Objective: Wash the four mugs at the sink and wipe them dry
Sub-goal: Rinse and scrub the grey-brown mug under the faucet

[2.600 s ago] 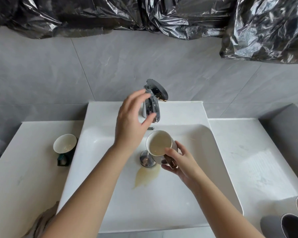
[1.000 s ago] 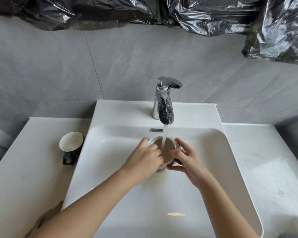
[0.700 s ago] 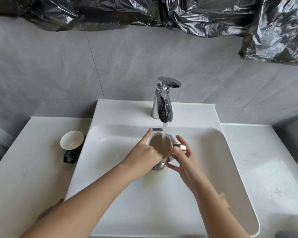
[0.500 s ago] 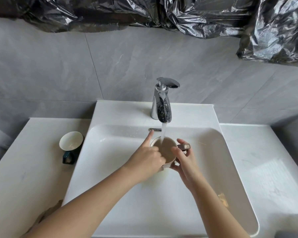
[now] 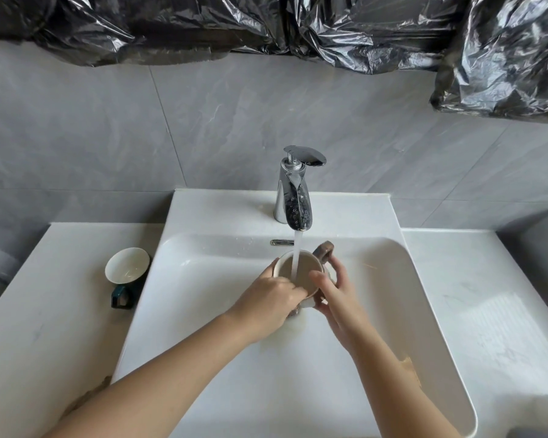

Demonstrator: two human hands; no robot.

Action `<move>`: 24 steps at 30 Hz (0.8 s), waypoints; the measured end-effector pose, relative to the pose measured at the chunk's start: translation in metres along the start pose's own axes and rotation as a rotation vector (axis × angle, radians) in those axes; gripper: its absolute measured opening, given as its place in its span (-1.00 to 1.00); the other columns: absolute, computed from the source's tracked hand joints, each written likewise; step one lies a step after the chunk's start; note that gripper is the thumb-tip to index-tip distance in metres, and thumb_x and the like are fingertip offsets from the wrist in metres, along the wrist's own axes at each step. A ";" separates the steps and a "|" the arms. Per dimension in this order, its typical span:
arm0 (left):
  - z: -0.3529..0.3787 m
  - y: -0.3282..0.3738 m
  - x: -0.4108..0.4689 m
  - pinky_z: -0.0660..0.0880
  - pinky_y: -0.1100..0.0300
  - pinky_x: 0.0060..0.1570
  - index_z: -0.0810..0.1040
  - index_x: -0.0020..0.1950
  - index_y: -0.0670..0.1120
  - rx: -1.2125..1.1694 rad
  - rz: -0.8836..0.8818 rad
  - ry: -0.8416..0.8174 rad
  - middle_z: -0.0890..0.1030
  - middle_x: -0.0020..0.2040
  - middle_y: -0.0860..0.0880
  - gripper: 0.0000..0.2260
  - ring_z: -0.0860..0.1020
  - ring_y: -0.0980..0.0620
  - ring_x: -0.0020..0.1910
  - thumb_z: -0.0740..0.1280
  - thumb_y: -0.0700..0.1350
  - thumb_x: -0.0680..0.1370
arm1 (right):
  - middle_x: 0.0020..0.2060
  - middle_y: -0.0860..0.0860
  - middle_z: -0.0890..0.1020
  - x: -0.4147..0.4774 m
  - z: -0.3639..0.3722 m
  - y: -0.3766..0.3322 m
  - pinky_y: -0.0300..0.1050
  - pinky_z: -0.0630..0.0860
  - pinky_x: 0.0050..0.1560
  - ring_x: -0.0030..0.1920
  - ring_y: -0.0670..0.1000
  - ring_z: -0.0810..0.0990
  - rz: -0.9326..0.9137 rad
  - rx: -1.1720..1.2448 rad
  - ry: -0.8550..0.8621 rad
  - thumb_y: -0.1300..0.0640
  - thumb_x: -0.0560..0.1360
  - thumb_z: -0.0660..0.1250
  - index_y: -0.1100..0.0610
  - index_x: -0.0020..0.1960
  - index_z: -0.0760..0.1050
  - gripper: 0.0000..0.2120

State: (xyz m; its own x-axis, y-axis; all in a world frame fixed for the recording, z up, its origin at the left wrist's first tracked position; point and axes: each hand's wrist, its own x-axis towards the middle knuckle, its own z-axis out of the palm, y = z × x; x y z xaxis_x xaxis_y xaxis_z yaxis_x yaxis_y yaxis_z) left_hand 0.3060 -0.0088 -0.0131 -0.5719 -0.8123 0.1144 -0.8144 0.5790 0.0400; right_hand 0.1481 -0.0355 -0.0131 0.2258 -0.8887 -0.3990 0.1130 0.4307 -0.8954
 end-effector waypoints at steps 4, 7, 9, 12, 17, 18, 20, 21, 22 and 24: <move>0.006 -0.009 -0.005 0.42 -0.28 0.22 0.61 -0.21 0.04 0.186 0.071 -0.066 0.58 -0.34 0.11 -0.81 0.58 0.05 -0.16 0.56 -0.08 0.25 | -0.05 0.06 0.67 -0.001 -0.003 -0.003 0.11 0.65 0.03 -0.14 0.00 0.67 0.045 -0.078 -0.093 0.09 0.46 0.34 0.02 0.24 0.50 -0.66; 0.000 -0.016 0.003 0.16 -0.40 0.35 0.66 0.04 0.03 0.402 0.071 -0.286 0.63 0.12 0.05 -0.71 0.45 -0.04 0.30 0.46 -0.17 0.34 | 0.05 0.09 0.68 0.002 0.000 -0.009 0.12 0.64 0.06 -0.05 0.00 0.68 0.014 -0.229 -0.105 0.12 0.50 0.36 -0.03 0.14 0.55 -0.78; 0.004 -0.019 0.007 -0.01 -0.41 0.39 0.61 0.15 -0.01 0.431 0.094 -0.296 0.59 0.24 -0.02 -0.67 0.37 -0.10 0.38 0.37 -0.24 0.41 | 0.12 0.08 0.67 0.003 0.001 -0.009 0.09 0.64 0.04 0.02 -0.01 0.69 0.008 -0.235 -0.126 0.04 0.42 0.39 -0.06 0.19 0.52 -0.66; 0.009 -0.021 0.007 0.02 -0.28 0.46 0.55 0.16 0.00 0.304 0.036 -0.251 0.66 0.04 -0.04 -0.64 0.51 -0.15 0.23 0.30 -0.30 0.41 | 0.16 0.03 0.63 0.001 -0.002 0.003 0.01 0.64 0.02 0.00 -0.03 0.69 0.064 -0.060 -0.114 -0.01 0.34 0.44 -0.11 0.41 0.28 -0.32; 0.012 -0.007 0.001 0.41 -0.13 0.30 0.60 0.02 0.02 0.067 0.037 0.067 0.59 -0.28 0.11 -0.65 0.59 0.05 -0.13 0.54 -0.16 0.27 | -0.03 0.15 0.57 0.001 -0.004 0.008 0.11 0.64 -0.03 -0.08 0.10 0.55 0.094 0.087 -0.086 -0.01 0.27 0.46 0.05 0.42 0.37 -0.26; 0.007 -0.009 -0.001 0.40 -0.19 0.29 0.63 -0.02 0.04 0.158 0.037 0.022 0.59 -0.27 0.12 -0.67 0.59 0.05 -0.12 0.55 -0.14 0.25 | -0.01 0.14 0.60 0.002 -0.005 0.005 0.12 0.65 -0.03 -0.08 0.09 0.59 0.090 0.038 -0.088 0.00 0.28 0.46 0.07 0.43 0.37 -0.26; 0.003 -0.018 -0.002 0.25 -0.35 0.35 0.67 -0.06 0.06 0.383 0.055 -0.164 0.64 -0.12 0.10 -0.71 0.53 0.00 0.15 0.52 -0.16 0.26 | 0.06 0.11 0.64 0.005 -0.006 0.000 0.09 0.66 -0.03 -0.10 -0.01 0.67 0.084 -0.101 -0.103 0.01 0.32 0.43 0.08 0.45 0.34 -0.28; 0.003 -0.022 -0.002 0.09 -0.41 0.38 0.67 -0.04 0.06 0.436 0.053 -0.250 0.64 -0.02 0.07 -0.72 0.46 -0.05 0.26 0.48 -0.18 0.29 | 0.09 0.10 0.64 0.006 -0.006 -0.001 0.07 0.66 -0.03 -0.10 -0.05 0.68 0.085 -0.160 -0.120 0.00 0.33 0.42 0.08 0.46 0.32 -0.27; 0.002 -0.025 0.000 -0.09 -0.44 0.39 0.66 -0.01 0.06 0.455 0.057 -0.319 0.64 0.02 0.06 -0.72 0.44 -0.08 0.28 0.44 -0.20 0.32 | 0.11 0.09 0.63 0.006 -0.004 -0.001 0.05 0.66 -0.03 -0.09 -0.07 0.69 0.087 -0.190 -0.128 0.00 0.33 0.41 0.08 0.47 0.30 -0.26; 0.000 -0.024 0.004 -0.17 -0.48 0.36 0.63 -0.03 0.06 0.469 0.101 -0.325 0.65 -0.16 0.06 -0.67 0.57 -0.05 0.07 0.41 -0.27 0.30 | 0.16 0.08 0.61 0.004 -0.001 0.003 0.03 0.65 0.00 -0.08 -0.08 0.69 0.086 -0.134 -0.114 0.00 0.34 0.40 0.04 0.49 0.26 -0.25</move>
State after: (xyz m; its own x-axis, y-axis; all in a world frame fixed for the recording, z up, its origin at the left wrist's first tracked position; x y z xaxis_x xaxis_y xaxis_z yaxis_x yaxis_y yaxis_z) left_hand 0.3229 -0.0259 -0.0132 -0.5898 -0.7772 -0.2193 -0.6682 0.6222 -0.4079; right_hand 0.1479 -0.0376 -0.0177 0.3378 -0.8226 -0.4574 -0.0396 0.4731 -0.8801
